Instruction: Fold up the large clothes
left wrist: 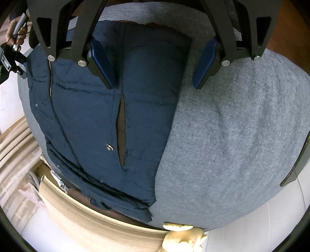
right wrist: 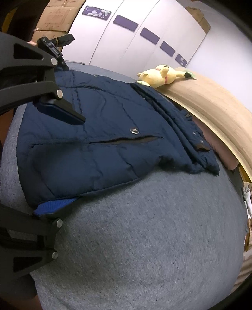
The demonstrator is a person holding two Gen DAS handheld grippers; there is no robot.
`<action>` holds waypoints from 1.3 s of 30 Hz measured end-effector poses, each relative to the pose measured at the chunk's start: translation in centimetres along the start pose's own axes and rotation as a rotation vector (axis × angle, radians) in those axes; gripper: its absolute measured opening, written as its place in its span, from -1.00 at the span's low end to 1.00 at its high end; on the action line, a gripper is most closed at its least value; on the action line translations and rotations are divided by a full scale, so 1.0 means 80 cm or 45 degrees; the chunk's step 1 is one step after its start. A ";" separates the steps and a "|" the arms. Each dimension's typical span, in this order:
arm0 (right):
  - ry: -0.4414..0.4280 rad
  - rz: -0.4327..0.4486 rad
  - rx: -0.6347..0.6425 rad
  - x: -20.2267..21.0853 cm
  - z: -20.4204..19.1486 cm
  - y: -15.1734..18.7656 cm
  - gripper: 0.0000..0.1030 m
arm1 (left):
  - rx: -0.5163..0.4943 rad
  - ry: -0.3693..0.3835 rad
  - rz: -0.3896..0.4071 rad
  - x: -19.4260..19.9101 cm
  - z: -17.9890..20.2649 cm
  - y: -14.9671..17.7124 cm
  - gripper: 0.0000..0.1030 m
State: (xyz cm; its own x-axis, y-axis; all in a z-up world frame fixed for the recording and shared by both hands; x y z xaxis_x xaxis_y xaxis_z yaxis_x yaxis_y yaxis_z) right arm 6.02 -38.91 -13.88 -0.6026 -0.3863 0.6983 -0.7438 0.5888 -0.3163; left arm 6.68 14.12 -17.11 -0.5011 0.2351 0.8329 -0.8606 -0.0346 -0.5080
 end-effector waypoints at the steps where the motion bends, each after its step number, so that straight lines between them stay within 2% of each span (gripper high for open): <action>1: -0.001 -0.002 0.001 0.000 0.000 0.001 0.40 | -0.002 -0.002 -0.003 0.001 0.001 0.001 0.59; 8: 0.026 -0.020 0.010 -0.002 0.000 0.002 0.07 | -0.001 0.000 -0.011 0.005 0.000 0.005 0.60; 10: 0.031 -0.028 0.006 -0.005 0.001 0.002 0.06 | 0.011 0.010 -0.006 0.007 0.000 0.004 0.60; 13: 0.042 -0.044 -0.005 -0.008 0.003 0.001 0.07 | 0.044 0.087 0.036 0.016 0.000 0.001 0.60; 18: 0.058 -0.077 0.020 -0.014 -0.002 -0.001 0.05 | 0.008 0.035 -0.009 0.005 0.002 0.005 0.59; 19: 0.051 -0.085 0.024 -0.014 -0.002 0.000 -0.06 | -0.021 0.027 -0.008 0.006 0.007 0.006 0.52; 20: 0.035 -0.109 0.027 -0.016 -0.002 0.001 -0.54 | -0.053 0.026 -0.014 0.007 0.012 0.007 -0.03; 21: 0.017 -0.130 0.026 -0.018 -0.002 0.003 -0.60 | -0.062 0.050 -0.025 0.005 0.015 0.007 -0.24; 22: 0.029 -0.132 0.036 -0.018 -0.004 0.004 -0.63 | -0.066 0.052 -0.024 0.007 0.017 0.007 -0.32; 24: 0.030 -0.136 0.062 -0.016 -0.013 0.005 -0.76 | -0.099 0.049 -0.017 0.013 0.026 0.005 -0.61; 26: 0.013 -0.120 0.071 -0.006 -0.020 0.005 -0.78 | -0.129 0.025 0.011 0.027 0.034 0.004 -0.68; 30: -0.004 -0.091 0.091 0.025 -0.024 0.007 -0.81 | -0.144 0.049 0.063 0.056 0.037 0.010 -0.72; 35: 0.034 -0.111 0.066 0.034 -0.012 0.019 -0.81 | -0.125 0.082 0.034 0.064 0.037 0.043 -0.74; 38: 0.019 -0.114 -0.002 0.031 0.008 0.019 -0.66 | -0.029 0.144 0.018 0.053 0.015 0.048 -0.63; 39: 0.005 -0.100 -0.038 0.031 0.015 0.017 -0.56 | 0.005 0.169 0.018 0.052 0.008 0.046 -0.62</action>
State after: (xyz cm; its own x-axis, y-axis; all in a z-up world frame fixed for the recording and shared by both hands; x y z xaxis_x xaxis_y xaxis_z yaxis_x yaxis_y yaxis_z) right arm 3.16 -39.94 -13.34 -0.5416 -0.4295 0.7227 -0.7798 0.5778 -0.2410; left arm 1.38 14.32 -15.31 -0.4973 0.3608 0.7890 -0.8539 -0.0428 -0.5187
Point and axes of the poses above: each gripper's, at about its wrist camera, not at the fingertips, and x roughly against the way its jaws point, z to its right, y to its underside, the point moved 1 cm from there along -x, roughly the way its jaws point, and after that the axes turned 10 degrees about -x, right-handed, at the moved point
